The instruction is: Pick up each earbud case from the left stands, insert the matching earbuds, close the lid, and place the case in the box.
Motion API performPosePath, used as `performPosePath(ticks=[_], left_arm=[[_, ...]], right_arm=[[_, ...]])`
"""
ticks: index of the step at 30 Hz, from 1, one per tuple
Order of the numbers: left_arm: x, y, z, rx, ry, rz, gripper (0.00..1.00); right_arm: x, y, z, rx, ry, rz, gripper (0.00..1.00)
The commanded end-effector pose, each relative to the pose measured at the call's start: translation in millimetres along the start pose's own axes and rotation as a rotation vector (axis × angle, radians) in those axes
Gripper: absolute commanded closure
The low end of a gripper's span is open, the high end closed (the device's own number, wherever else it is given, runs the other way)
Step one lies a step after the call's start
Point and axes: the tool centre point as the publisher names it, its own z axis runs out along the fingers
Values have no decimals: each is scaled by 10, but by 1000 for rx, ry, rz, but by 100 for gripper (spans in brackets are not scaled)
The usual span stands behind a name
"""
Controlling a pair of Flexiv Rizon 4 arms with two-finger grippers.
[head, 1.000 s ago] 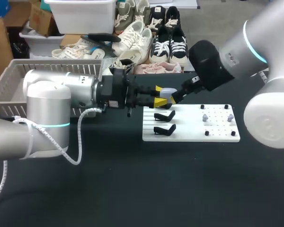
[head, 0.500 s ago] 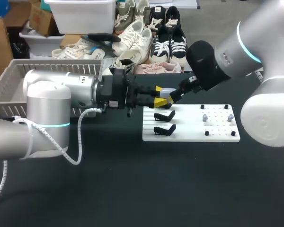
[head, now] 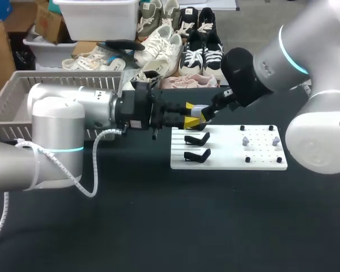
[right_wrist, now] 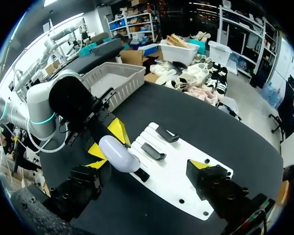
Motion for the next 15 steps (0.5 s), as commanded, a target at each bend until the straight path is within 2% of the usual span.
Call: performPosePath(ticks=[1,10,13,15], left_arm=[[8,-16,11,1,-1,1,100],[8,-16,11,1,-1,1,100],[8,-16,11,1,-1,1,100],[8,-16,11,1,-1,1,100]], right_arm=[[-15,5,-48,16,-14,7,0],[-124,28,-202,12,-42,13,0],[-135,19,-283,35,-49,8,0],[-120,-11,-364,81,-46,-5,0]])
